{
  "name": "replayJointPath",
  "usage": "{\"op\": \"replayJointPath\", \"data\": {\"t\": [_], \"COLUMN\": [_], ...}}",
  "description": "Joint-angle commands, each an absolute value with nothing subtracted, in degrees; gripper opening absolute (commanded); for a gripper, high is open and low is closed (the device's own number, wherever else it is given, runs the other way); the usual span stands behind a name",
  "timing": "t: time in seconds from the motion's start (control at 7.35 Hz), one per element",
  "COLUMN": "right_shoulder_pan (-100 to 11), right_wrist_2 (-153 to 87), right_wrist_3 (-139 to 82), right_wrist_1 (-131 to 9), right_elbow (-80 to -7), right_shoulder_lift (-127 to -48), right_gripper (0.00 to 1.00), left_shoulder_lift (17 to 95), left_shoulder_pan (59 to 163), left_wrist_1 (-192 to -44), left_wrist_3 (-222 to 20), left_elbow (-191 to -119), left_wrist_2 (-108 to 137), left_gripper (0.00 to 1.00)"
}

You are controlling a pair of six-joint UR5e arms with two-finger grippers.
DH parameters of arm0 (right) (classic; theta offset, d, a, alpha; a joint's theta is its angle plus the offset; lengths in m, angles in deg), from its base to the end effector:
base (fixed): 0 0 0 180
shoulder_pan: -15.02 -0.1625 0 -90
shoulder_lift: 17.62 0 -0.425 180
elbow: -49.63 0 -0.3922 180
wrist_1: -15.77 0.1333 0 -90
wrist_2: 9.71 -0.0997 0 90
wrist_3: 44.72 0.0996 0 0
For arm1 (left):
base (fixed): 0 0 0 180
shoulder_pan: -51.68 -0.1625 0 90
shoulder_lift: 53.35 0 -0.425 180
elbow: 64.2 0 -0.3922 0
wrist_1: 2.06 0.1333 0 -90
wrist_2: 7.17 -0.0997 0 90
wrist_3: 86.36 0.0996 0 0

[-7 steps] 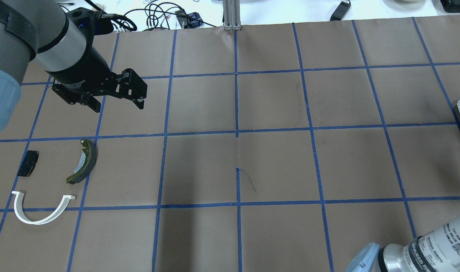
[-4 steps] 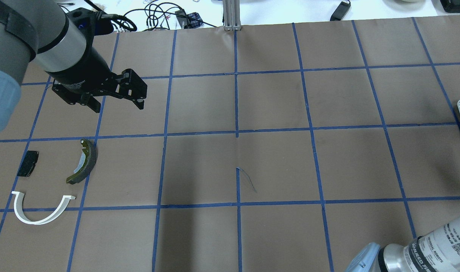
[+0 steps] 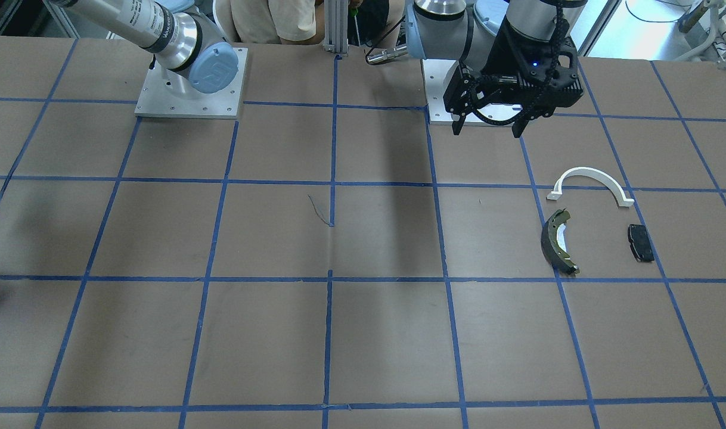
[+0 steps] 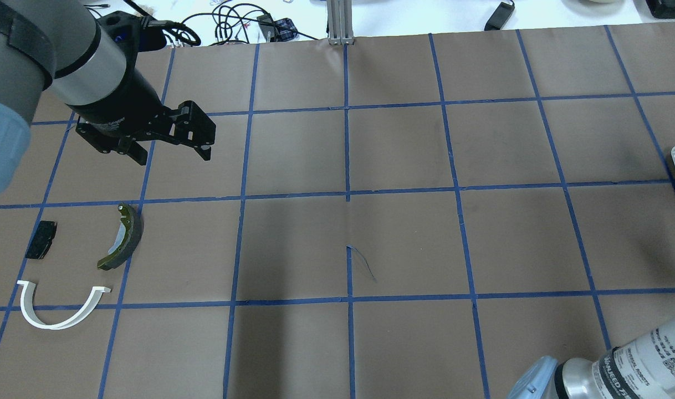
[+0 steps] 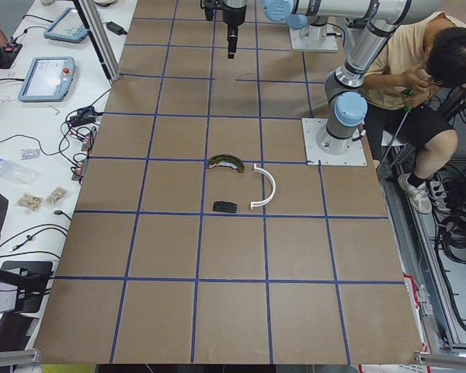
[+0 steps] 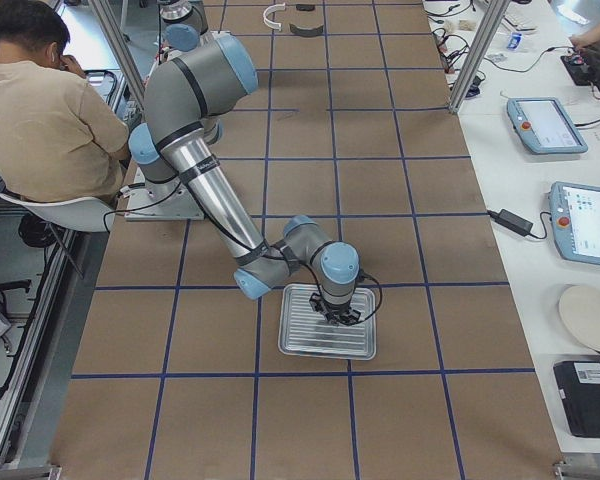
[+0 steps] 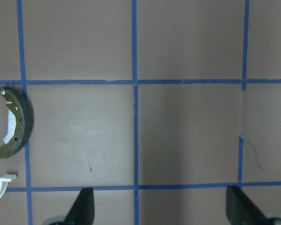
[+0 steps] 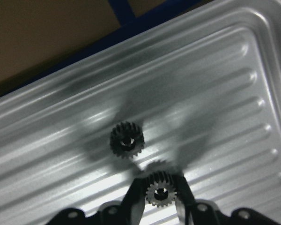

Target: Place bearing gear from tray to pile

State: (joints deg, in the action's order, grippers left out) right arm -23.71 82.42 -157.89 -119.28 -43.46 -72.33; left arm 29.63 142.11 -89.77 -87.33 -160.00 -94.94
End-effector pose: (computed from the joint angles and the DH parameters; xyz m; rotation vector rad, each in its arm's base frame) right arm -0.4366 -0.5163 0.1786 1.5509 -2.5926 -0.0318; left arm -0.1405 -0.4447 0.4994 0.0128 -3.1005 0.0943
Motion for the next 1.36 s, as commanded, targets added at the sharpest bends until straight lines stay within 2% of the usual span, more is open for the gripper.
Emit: {"op": "replayJointPath", "data": {"t": [0.0,0.27,0.54,0.82,1.22], "right_shoulder_pan": [-24.1,-28.5,-40.3,-56.5,-81.5], "right_wrist_2": [82.5,81.9,81.7,81.9,81.5], "right_wrist_3": [-151.9,-142.9,-128.5,-98.7,-55.2], "right_wrist_1": [-118.3,-112.8,-112.5,-113.4,-113.5], "right_elbow": [-43.4,-44.7,-50.4,-59.5,-59.9], "right_shoulder_lift": [-75.4,-83.0,-89.8,-93.9,-93.9], "right_gripper": [0.00,0.00,0.00,0.00,0.00], "left_shoulder_lift": [29.6,29.6,29.6,29.6,29.6], "left_shoulder_pan": [142.1,142.1,142.1,142.1,142.2], "left_wrist_1": [-89.8,-89.8,-89.8,-89.8,-89.8], "left_wrist_3": [-87.3,-87.4,-87.4,-87.3,-87.4], "left_elbow": [-160.0,-160.0,-160.0,-160.1,-160.1], "left_wrist_2": [-95.0,-95.0,-95.0,-95.0,-95.0], "left_gripper": [1.00,1.00,1.00,1.00,1.00]}}
